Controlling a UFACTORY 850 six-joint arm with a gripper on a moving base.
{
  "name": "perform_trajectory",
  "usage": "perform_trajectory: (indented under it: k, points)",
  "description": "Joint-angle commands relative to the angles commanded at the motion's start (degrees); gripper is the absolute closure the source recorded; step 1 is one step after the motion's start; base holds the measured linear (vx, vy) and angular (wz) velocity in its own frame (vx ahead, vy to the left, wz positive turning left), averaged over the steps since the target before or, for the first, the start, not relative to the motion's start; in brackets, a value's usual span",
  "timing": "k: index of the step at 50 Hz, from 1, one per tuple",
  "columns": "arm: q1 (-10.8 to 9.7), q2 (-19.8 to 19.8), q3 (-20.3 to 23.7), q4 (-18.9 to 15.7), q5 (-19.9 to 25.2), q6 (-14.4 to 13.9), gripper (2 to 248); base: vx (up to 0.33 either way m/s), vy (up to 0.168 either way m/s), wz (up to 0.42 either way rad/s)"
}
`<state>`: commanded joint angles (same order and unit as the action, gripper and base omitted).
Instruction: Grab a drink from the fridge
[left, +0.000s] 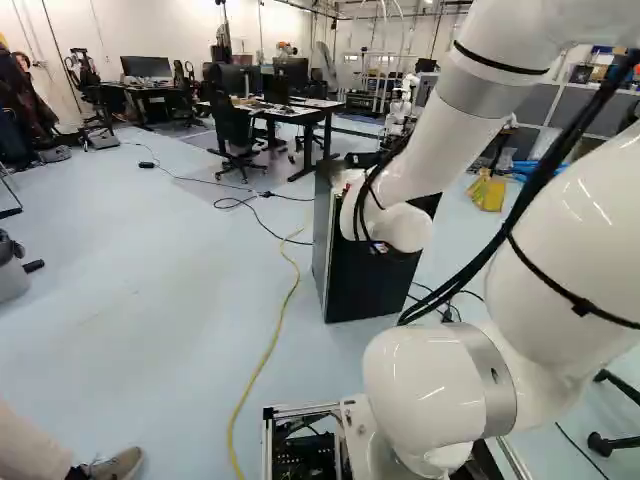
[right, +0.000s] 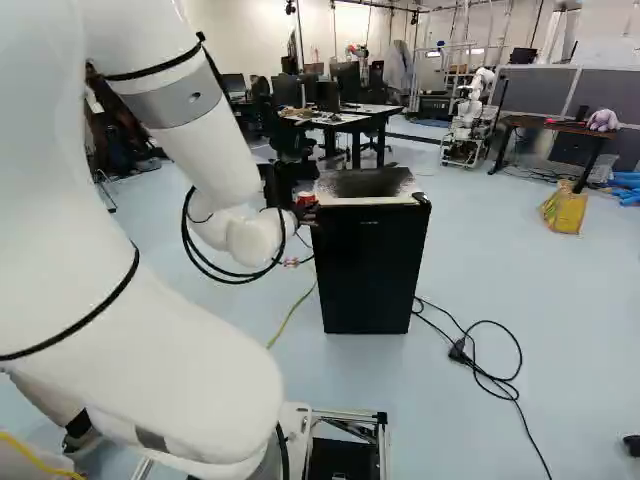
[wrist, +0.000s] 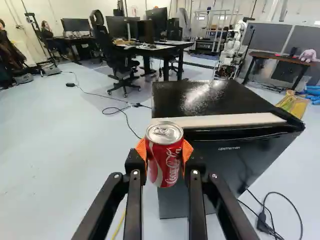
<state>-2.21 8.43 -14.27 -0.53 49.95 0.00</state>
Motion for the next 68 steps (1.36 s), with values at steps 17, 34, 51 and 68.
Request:
perform_trajectory:
  k: [17,34,51,68]
  points:
    - [1.19,4.07,4.98,0.28,0.03,0.0,162,0.0,0.0,0.0]
    - [1.92,6.59,8.06,0.46,0.04,0.0,162,0.0,0.0,0.0]
    - [2.2,7.56,9.25,0.53,0.05,0.0,162,0.0,0.0,0.0]
    - [2.21,7.57,9.27,0.53,0.05,0.0,162,0.0,0.0,0.0]
